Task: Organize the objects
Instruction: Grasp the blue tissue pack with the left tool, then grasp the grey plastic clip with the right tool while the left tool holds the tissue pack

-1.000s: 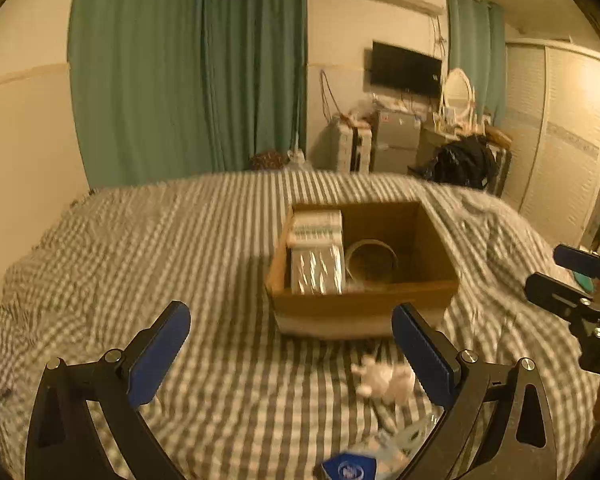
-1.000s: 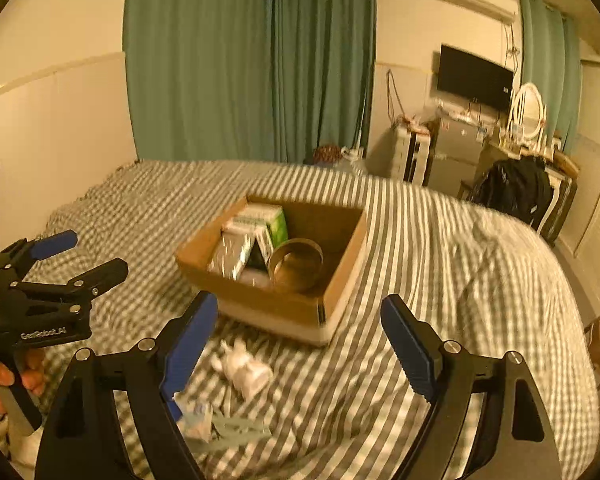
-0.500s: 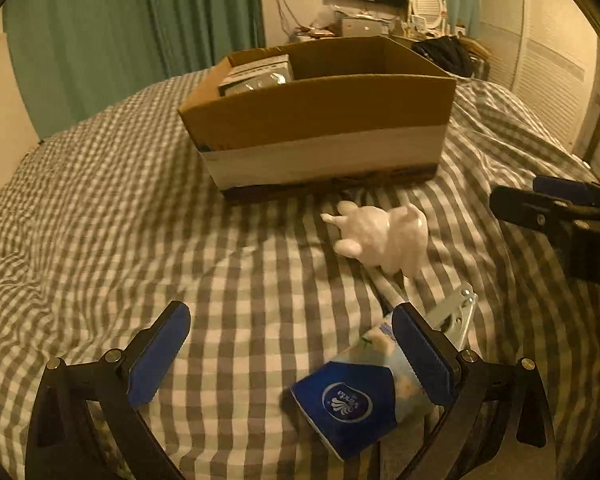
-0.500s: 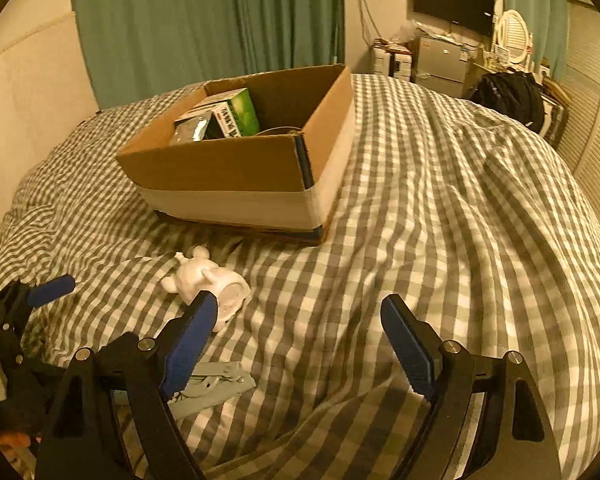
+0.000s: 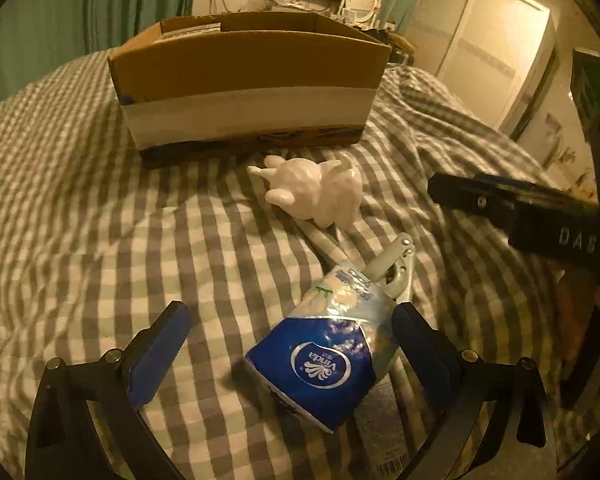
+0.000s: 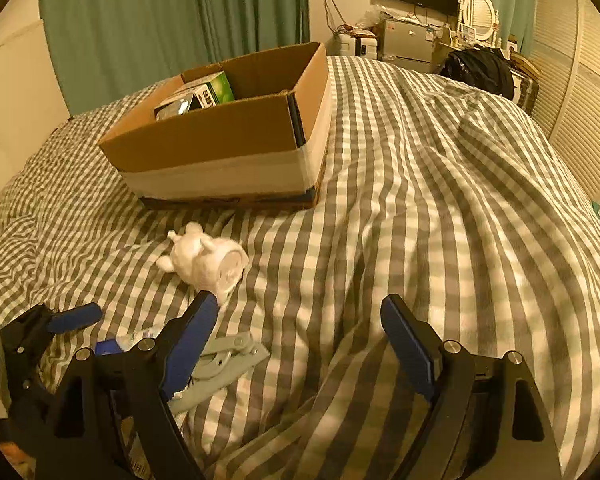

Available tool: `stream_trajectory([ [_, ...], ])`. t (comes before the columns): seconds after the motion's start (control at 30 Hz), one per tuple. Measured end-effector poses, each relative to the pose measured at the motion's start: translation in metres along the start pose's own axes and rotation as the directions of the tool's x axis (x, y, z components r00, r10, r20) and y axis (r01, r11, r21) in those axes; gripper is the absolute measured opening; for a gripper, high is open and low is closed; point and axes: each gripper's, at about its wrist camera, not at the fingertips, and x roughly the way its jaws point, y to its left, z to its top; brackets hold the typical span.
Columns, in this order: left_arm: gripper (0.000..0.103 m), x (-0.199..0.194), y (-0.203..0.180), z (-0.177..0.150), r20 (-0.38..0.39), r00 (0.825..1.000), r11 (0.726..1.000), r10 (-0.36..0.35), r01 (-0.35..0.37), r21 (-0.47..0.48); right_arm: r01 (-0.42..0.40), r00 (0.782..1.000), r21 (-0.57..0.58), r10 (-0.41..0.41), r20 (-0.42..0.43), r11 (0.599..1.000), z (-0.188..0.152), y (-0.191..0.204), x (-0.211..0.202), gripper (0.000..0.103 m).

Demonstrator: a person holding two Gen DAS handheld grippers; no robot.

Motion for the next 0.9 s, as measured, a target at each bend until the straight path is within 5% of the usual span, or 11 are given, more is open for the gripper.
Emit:
stream_trajectory([
  [0.1, 0.095, 0.002, -0.006, -0.002, -0.016, 0.999, 0.998, -0.047, 0.048, 0.035, 0.012, 1.0, -0.014, -0.012, -0.019, 1.0, -0.01, 0.007, -0.003, 0.084],
  [0.17, 0.074, 0.003, -0.012, -0.005, -0.028, 0.993, 0.992, -0.114, 0.116, 0.051, 0.027, 0.999, -0.037, -0.028, -0.028, 0.999, -0.014, 0.014, -0.003, 0.084],
  [0.2, 0.054, 0.004, -0.014, -0.006, -0.038, 0.989, 0.988, -0.146, 0.148, 0.05, 0.033, 0.999, -0.043, -0.035, -0.032, 0.999, -0.015, 0.016, -0.003, 0.084],
  [0.27, 0.034, 0.006, -0.019, -0.007, -0.042, 0.994, 0.991, -0.103, 0.106, 0.08, 0.042, 0.998, -0.046, -0.044, -0.037, 0.998, -0.015, 0.02, -0.003, 0.084],
  [0.4, 0.02, -0.006, -0.009, -0.007, -0.021, 0.996, 0.994, -0.09, 0.091, 0.063, 0.051, 0.997, -0.047, -0.053, -0.048, 0.998, -0.017, 0.026, -0.002, 0.084],
  [0.63, 0.019, -0.037, 0.019, 0.002, 0.077, 0.994, 0.997, 0.072, -0.074, 0.016, 0.073, 0.992, -0.056, -0.079, -0.1, 0.996, -0.023, 0.045, 0.012, 0.084],
  [0.9, 0.019, -0.034, 0.037, -0.002, 0.064, 0.983, 0.985, 0.171, -0.17, -0.008, 0.041, 0.984, -0.006, -0.041, -0.175, 0.999, -0.026, 0.062, 0.041, 0.086],
])
